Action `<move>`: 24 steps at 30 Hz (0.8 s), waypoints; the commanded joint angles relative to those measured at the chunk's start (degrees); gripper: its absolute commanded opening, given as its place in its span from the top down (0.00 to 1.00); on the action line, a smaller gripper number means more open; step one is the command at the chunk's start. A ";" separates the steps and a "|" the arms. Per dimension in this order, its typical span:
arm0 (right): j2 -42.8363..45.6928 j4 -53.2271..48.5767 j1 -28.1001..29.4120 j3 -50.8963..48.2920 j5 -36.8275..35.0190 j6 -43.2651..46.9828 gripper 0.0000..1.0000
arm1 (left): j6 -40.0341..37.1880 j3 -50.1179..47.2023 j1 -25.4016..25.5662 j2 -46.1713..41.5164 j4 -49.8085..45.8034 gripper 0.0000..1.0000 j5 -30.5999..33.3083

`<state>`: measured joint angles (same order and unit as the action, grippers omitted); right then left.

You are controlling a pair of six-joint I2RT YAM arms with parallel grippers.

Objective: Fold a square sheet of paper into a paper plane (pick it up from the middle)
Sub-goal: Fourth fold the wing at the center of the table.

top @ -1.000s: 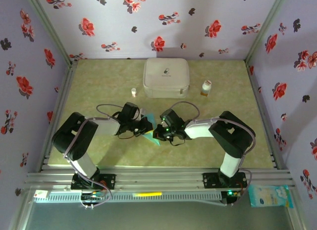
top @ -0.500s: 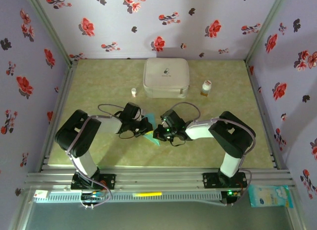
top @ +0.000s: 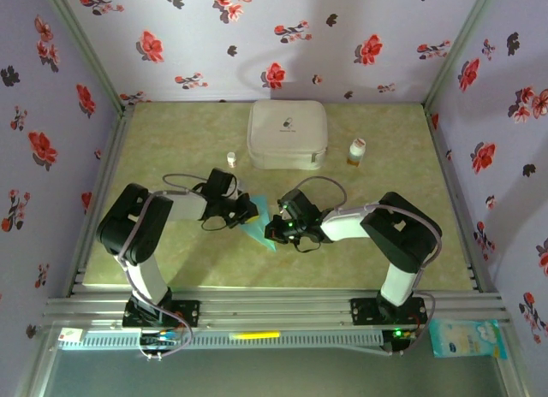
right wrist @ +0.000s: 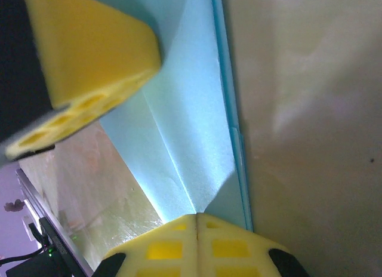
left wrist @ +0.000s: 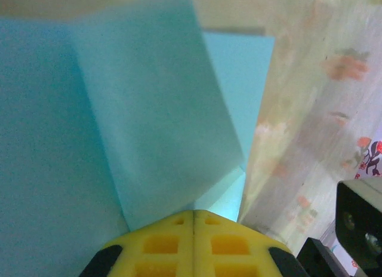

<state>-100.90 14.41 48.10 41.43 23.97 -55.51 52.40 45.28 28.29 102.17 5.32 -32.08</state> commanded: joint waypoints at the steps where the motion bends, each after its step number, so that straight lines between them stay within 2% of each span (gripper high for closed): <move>1: -2.80 -9.85 0.02 -3.41 -1.27 1.69 1.00 | -3.07 1.88 -3.90 2.14 -2.09 1.00 6.48; 10: -2.70 -9.83 -0.01 -3.92 -0.55 2.14 1.00 | -6.46 4.37 -8.02 4.24 -4.40 1.00 6.16; 24: -2.73 -12.40 -0.34 -3.76 1.78 5.47 1.00 | -9.32 7.92 -9.01 3.98 -8.48 1.00 8.10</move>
<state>-100.90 15.35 47.81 40.82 25.08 -52.45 45.43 51.62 20.88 105.06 -0.16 -29.80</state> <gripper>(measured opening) 0.046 0.044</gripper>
